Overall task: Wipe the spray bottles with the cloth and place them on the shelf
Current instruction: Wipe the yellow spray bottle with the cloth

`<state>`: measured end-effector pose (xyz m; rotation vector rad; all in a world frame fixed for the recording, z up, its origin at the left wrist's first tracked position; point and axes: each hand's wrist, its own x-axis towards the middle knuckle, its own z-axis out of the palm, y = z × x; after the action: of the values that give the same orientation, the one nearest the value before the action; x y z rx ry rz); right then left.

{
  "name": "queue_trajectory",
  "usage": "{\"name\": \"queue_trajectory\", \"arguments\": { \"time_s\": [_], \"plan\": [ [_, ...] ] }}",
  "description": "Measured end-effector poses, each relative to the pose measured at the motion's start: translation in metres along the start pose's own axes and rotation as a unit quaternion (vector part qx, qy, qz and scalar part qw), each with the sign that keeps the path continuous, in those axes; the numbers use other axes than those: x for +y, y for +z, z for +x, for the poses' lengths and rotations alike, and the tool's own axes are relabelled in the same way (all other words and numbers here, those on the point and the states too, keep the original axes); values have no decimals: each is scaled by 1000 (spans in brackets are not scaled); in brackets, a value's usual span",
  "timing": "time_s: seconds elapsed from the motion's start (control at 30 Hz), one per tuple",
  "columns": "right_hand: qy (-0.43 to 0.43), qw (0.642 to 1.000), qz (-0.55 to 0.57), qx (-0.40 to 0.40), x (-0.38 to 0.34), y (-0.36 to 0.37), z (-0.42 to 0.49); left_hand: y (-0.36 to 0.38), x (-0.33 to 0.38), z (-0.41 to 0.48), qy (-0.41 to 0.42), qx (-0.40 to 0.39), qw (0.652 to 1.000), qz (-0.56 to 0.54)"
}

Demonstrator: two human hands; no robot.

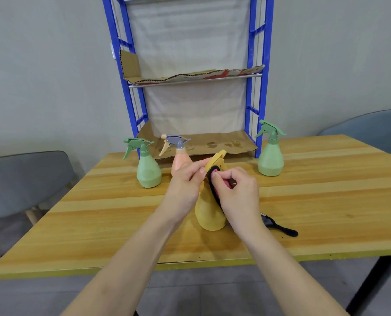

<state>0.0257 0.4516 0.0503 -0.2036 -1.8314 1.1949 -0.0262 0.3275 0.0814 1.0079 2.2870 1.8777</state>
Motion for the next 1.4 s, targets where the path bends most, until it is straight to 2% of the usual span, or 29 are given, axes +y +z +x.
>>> {"name": "queue_trajectory", "arguments": {
  "time_s": [0.17,0.43,0.5,0.63,0.7,0.73,0.8,0.87,0.93,1.0,1.07,1.13,1.2,1.27,1.3,1.4],
  "plan": [
    [2,999,-2,-32,10,-12,-10,4,-3,0,-5,16,1000,-6],
    [-143,980,-141,-2,5,-4,-3,8,-3,-1,-5,29,999,-17],
    [-109,988,-113,-13,7,-7,-3,10,-4,-1,-7,30,999,-22],
    [36,995,-3,-93,4,-19,7,9,-2,0,-16,32,999,-25],
    [55,990,9,-126,2,-24,13,9,1,0,-18,32,999,-20],
    [36,991,-11,-125,2,-23,13,9,2,0,-15,33,999,-15],
    [-66,989,-104,-83,3,-18,8,9,2,0,-10,35,999,-12],
    [-174,962,-207,-37,1,-9,-2,10,1,0,-10,35,999,-20],
    [-220,943,-248,-24,0,-5,-4,10,0,-1,-9,34,999,-26],
    [-180,961,-209,-32,0,-7,2,8,-1,0,-4,29,999,-28],
    [-60,988,-116,-80,1,-14,10,5,-1,0,-4,17,999,-30],
    [45,989,-13,-138,0,-23,17,3,-1,1,2,6,1000,-29],
    [85,982,43,-163,1,-27,21,3,-2,2,12,3,1000,-18],
    [53,989,9,-140,1,-23,17,4,-5,5,13,8,1000,-11],
    [1,993,-46,-111,4,-19,12,5,-5,5,14,11,1000,-11],
    [-169,960,-224,-27,7,-3,-6,4,-6,6,8,10,1000,-19]
  ]
}}
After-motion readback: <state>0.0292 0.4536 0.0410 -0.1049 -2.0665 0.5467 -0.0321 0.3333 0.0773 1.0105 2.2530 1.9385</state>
